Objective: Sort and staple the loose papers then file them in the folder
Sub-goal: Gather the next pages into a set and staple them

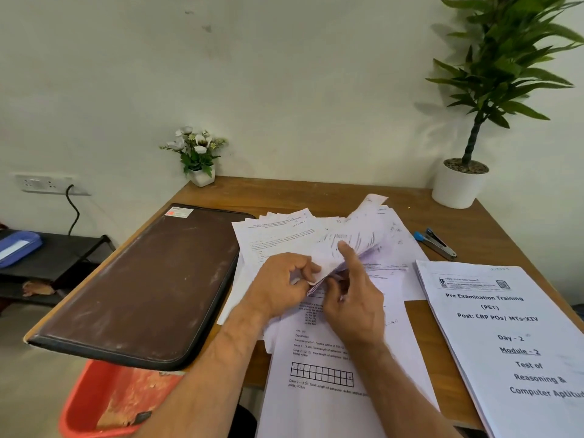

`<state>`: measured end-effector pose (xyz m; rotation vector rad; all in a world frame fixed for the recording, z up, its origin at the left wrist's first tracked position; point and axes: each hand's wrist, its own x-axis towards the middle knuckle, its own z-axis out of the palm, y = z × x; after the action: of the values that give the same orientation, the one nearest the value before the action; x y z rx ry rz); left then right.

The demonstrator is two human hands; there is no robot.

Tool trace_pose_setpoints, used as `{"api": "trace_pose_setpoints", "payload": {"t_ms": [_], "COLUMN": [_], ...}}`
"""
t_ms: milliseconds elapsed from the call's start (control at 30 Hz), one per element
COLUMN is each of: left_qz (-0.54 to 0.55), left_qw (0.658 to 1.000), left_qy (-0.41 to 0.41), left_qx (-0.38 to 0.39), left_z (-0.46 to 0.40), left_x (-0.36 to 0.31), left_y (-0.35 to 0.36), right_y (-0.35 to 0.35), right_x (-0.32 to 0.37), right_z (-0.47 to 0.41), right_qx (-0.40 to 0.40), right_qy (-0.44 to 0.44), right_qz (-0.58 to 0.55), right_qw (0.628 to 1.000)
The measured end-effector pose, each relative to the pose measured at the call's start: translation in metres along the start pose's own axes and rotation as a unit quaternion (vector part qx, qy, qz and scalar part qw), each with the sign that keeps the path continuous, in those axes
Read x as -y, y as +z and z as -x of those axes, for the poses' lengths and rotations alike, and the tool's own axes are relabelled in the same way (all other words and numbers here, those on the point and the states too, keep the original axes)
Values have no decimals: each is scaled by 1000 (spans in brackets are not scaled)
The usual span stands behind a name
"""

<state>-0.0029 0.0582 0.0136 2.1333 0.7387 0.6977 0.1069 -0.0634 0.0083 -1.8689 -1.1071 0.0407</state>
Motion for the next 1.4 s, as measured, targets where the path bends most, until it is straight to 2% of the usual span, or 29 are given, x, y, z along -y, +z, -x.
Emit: {"api": "trace_pose_setpoints", "payload": {"t_ms": [67,133,200,233,300,367,433,700,933,1133,1267,1400], "left_qz": [38,140,221,198,26,-123,-160,-94,-15,-78,-24,-28], "left_qw": [998,987,971,975,982,955,938,919,913,925,936,947], "left_qy": [-29,-51,-79,-100,-157,-231,-269,-268,-193,-154,-145,-129], "left_qx": [28,58,45,5,-104,-137,-150,-274,-359,-339,-321,-292], "left_z": [-1,-1,-4,-8,-18,-24,-26,-27,-16,-10,-9,-7], "left_x": [-2,-7,-11,-10,1,13,23,13,9,1,1,3], "left_y": [-5,-11,-17,-21,-28,-30,-25,-17,-20,-13,-12,-8], "right_y": [3,3,2,2,1,0,0,0,-1,1,2,-1], "right_x": [-4,-7,-7,-6,-4,-3,-5,-3,-4,-7,-7,1], "right_z": [-1,-2,-3,-4,-4,-4,-2,-5,-4,-4,-5,-5], "right_qx": [-10,-13,-8,-4,1,5,6,9,25,24,16,36], "right_qy": [-11,9,28,33,33,35,38,32,32,33,23,34], "right_qz": [17,10,2,2,-1,-9,-12,-6,4,7,2,-32], "right_qw": [1000,1000,1000,999,999,999,999,999,999,999,1000,998]}}
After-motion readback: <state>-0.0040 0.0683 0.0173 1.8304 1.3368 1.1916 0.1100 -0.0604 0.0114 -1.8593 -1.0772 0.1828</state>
